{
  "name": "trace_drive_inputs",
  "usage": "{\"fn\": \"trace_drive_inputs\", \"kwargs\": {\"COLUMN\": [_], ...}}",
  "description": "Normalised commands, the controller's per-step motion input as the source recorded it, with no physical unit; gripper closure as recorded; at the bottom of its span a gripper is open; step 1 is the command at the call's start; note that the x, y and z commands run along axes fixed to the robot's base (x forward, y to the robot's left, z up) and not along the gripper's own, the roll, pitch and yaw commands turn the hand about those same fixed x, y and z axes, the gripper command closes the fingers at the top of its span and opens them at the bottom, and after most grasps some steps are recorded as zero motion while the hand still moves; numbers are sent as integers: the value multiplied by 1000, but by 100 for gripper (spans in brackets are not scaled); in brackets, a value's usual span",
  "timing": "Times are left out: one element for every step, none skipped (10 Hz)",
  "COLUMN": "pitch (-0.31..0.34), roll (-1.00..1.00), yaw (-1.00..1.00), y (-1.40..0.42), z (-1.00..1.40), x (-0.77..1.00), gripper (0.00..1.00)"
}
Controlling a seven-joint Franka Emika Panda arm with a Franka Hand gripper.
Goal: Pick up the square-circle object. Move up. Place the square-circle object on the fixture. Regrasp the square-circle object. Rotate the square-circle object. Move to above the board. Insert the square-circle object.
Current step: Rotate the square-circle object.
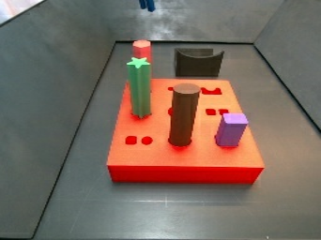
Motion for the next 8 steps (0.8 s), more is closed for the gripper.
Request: {"fn": "trace_drive_inputs", "kwargs": {"pitch": [560, 507, 451, 286, 222, 22, 15, 16], "roll": [-978, -718, -566, -282, -211, -22, -20, -21], "yaw": [-1000, -685, -521, -214, -139, -1000, -1000, -1000], "y": [25, 26, 21, 18, 20, -5, -3, 0], "z": [26, 31, 30, -7, -10, 0, -9, -8], "x": [20, 39, 59, 89, 83, 14, -3, -2], "gripper": [100, 100, 100, 100, 100, 100, 100, 100]}}
